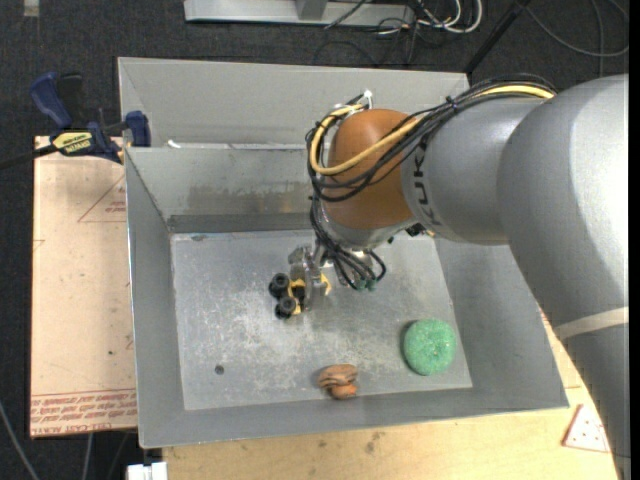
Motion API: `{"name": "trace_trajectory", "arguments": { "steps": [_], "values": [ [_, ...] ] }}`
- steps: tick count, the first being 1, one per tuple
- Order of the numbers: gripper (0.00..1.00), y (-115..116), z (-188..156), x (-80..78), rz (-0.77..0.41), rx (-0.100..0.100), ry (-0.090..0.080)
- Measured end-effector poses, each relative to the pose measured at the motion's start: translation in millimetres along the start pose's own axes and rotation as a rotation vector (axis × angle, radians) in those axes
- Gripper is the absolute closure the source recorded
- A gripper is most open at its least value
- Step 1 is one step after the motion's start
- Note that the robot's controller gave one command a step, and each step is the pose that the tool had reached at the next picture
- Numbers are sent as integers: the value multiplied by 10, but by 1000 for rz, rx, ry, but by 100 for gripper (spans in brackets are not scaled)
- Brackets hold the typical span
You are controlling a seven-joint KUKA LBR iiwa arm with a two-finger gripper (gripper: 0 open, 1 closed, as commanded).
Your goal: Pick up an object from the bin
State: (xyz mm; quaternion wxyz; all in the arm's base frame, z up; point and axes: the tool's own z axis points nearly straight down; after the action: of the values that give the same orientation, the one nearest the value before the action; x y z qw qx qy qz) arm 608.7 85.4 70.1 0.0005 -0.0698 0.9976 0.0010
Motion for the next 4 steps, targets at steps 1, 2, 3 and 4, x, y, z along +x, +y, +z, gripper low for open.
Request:
{"name": "trace_trajectory", "arguments": {
  "steps": [1,2,3,4],
  "values": [
    [100,0,0,0,0,0,0],
    [100,0,0,0,0,0,0],
    [100,0,0,0,0,0,0],
    [100,-1,0,0,0,0,0]
  ]
}}
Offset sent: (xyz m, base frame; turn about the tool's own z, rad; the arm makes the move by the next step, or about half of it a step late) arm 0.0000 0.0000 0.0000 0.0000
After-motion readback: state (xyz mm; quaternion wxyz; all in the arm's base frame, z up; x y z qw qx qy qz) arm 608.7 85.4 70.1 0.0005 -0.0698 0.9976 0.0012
